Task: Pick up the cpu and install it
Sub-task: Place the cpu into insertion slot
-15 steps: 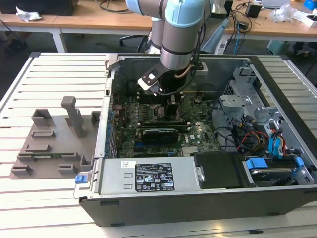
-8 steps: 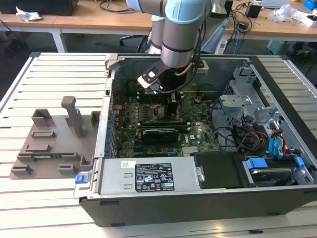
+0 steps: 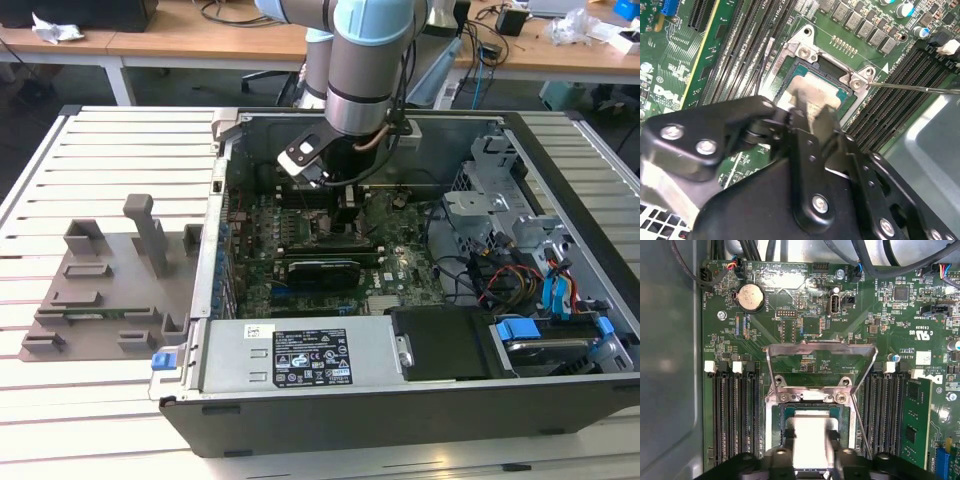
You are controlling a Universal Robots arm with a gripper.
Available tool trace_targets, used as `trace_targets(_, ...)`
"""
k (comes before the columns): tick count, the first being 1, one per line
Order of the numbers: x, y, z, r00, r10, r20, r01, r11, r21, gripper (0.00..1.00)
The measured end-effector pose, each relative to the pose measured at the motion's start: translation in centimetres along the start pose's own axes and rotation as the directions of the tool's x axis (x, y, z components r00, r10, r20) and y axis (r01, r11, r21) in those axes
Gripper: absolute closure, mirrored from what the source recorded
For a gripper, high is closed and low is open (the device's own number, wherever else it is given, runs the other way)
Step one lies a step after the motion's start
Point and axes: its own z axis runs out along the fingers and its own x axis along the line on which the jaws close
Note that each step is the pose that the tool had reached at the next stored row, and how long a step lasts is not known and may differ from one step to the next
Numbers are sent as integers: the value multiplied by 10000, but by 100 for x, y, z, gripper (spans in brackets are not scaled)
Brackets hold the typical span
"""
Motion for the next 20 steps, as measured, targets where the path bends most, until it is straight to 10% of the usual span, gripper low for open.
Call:
trace_targets(5,-50,-8,1,10000,-1,-17,1,10000,-1,89)
trace_targets(9,-93,-19,7,9993,-23,-369,23,10000,-3,89)
trace_targets(13,-92,-19,27,9997,-54,-235,54,10000,1,89)
trace_targets(20,-77,76,20,9997,-68,-245,68,10000,-2,89)
